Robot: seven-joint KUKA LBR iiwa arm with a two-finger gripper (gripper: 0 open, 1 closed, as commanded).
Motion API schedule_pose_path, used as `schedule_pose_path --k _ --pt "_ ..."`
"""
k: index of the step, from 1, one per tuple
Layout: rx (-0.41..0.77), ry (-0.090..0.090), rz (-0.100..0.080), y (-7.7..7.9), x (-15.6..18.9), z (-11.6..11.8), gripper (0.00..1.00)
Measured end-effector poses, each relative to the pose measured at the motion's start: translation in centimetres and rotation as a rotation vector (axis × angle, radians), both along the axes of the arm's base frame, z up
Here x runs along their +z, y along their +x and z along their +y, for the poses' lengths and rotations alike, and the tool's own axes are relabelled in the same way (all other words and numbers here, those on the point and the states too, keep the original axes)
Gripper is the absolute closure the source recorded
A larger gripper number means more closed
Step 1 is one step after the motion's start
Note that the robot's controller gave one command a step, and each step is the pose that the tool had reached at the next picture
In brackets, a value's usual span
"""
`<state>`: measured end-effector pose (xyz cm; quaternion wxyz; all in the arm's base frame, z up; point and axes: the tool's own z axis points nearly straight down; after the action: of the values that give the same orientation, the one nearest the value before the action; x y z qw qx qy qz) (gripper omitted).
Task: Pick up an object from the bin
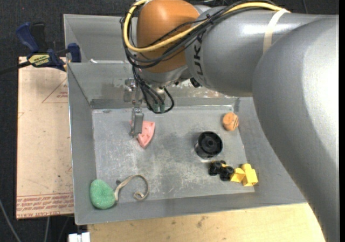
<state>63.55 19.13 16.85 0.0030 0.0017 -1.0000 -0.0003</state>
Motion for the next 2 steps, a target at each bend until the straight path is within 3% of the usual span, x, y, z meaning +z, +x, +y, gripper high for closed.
schedule_pose_path --k 1,2 --pt "-0.003 0.001 -0.008 0.2 0.5 -0.1 0.0" --pt "0.079 0.003 -0.013 -1.1 -2.4 -2.4 0.0"
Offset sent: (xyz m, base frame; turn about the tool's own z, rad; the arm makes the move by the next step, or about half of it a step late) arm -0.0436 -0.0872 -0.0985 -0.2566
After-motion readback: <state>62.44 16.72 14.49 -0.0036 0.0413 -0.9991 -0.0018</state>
